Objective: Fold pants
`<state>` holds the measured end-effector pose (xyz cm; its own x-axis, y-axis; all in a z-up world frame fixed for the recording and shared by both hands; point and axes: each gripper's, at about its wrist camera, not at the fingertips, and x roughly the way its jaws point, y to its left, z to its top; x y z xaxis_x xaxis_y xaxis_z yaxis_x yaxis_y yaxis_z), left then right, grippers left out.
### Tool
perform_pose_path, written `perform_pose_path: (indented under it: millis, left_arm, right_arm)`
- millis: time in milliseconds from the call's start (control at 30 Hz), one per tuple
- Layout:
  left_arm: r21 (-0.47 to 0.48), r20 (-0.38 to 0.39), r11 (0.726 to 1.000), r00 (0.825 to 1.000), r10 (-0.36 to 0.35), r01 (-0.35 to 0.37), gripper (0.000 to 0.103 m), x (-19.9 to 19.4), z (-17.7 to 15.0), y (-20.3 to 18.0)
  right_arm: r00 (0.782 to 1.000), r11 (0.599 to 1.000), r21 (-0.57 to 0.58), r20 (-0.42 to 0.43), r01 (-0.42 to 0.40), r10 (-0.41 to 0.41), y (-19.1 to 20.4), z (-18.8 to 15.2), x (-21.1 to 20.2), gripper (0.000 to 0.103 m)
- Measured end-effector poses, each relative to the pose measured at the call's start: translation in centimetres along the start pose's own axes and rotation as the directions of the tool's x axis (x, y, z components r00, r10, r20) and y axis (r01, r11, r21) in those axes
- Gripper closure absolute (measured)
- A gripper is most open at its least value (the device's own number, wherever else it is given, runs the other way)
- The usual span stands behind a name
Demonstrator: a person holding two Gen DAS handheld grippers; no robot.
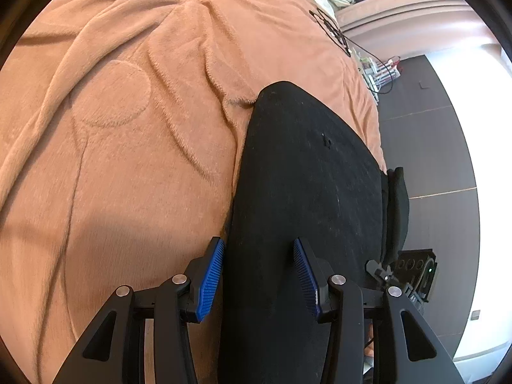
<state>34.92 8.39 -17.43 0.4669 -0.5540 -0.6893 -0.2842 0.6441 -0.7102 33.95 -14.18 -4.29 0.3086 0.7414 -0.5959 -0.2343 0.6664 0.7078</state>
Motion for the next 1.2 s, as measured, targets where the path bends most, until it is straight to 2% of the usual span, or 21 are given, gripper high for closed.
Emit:
perform_pose_path:
  millis: [333, 500, 533, 667, 733, 833, 933, 1033, 1200]
  left_arm:
    - [0.010, -0.016, 1.000, 1.000, -0.001, 0.001, 0.056, 1.2, 1.7, 0.0]
    - [0.006, -0.021, 1.000, 0.999, -0.027, 0.027, 0.056, 1.5, 2.6, 0.4]
    - [0.007, -0.020, 1.000, 0.999, -0.030, 0.030, 0.056, 1.5, 2.6, 0.4]
    - [0.044, -0.010, 0.999, 0.999, -0.032, 0.033, 0.056, 0.8, 2.3, 0.0]
    - [0.064, -0.004, 0.997, 0.999, -0.048, 0.048, 0.056, 0.4, 2.0, -0.3]
    - [0.067, -0.006, 0.996, 0.998, -0.055, 0.055, 0.056, 0.1, 1.5, 0.0]
    - [0.065, -0.011, 0.997, 0.999, -0.039, 0.040, 0.056, 0.0, 1.1, 0.4]
    - [0.053, -0.031, 0.998, 0.999, -0.041, 0.043, 0.055, -0.2, 0.8, 0.8]
    - [0.040, -0.065, 0.996, 0.995, -0.071, 0.074, 0.053, -0.5, -0.7, 1.9]
  right_arm:
    - [0.998, 0.996, 0.075, -0.032, -0.056, 0.058, -1.8, 1.6, 1.4, 0.039]
    - [0.992, 0.987, 0.116, -0.047, -0.108, 0.114, -3.2, 2.7, 2.3, 0.039]
    - [0.992, 0.988, 0.111, -0.050, -0.108, 0.115, -3.2, 2.9, 2.4, 0.041]
    - [0.994, 0.993, 0.069, -0.045, -0.098, 0.102, -2.4, 3.1, 2.0, 0.067]
    - [0.993, 0.992, 0.049, -0.026, -0.113, 0.115, -2.2, 2.5, 1.3, 0.072]
    - [0.992, 0.991, 0.034, -0.011, -0.129, 0.129, -2.2, 1.8, 0.6, 0.072]
    - [0.994, 0.993, 0.054, -0.032, -0.104, 0.106, -3.2, 1.7, 1.0, 0.065]
    - [0.992, 0.993, 0.076, -0.072, -0.094, 0.099, -3.8, 1.6, 1.3, 0.043]
    - [0.978, 0.991, 0.044, -0.160, -0.128, 0.133, -3.6, 0.6, 2.5, 0.043]
